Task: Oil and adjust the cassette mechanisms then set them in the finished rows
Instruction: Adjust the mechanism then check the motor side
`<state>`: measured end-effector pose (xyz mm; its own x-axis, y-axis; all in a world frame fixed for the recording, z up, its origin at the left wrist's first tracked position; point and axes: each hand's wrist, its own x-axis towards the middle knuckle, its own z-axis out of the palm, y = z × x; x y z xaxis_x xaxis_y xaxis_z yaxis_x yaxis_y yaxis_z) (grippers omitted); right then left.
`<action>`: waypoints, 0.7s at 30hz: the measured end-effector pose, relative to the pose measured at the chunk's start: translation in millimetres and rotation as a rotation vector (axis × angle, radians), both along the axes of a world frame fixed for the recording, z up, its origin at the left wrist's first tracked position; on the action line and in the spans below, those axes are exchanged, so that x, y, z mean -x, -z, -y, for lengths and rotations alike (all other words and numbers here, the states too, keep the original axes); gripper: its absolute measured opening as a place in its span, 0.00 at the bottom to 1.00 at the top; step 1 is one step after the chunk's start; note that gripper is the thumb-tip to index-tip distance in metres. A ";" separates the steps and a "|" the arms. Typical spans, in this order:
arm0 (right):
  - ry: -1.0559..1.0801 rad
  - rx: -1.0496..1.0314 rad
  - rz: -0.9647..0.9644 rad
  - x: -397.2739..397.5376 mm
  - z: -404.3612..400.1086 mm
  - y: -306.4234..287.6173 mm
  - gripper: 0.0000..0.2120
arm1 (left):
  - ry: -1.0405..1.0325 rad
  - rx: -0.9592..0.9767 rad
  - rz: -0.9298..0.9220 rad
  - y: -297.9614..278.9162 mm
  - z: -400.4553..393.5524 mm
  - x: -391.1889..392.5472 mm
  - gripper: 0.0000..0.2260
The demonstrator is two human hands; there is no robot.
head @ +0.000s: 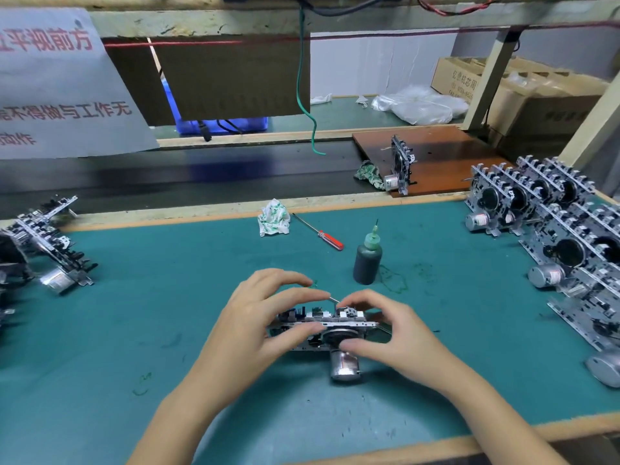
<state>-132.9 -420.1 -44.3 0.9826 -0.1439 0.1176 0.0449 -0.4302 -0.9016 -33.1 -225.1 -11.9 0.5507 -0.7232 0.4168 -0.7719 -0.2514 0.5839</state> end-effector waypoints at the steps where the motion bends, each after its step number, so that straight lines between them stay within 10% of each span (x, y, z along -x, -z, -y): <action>1: 0.008 -0.015 0.002 -1.6 -1.5 1.4 0.14 | 0.009 0.006 -0.022 0.9 4.3 0.8 0.14; 21: 0.368 0.751 0.222 34.7 -13.5 18.5 0.16 | 0.031 0.027 -0.007 14.1 18.9 3.6 0.11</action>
<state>-167.6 -406.6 -62.8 0.8317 -0.2557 0.4928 -0.0729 -0.9302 -0.3596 -36.8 -244.0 -25.9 0.5315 -0.7281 0.4329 -0.7750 -0.2117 0.5955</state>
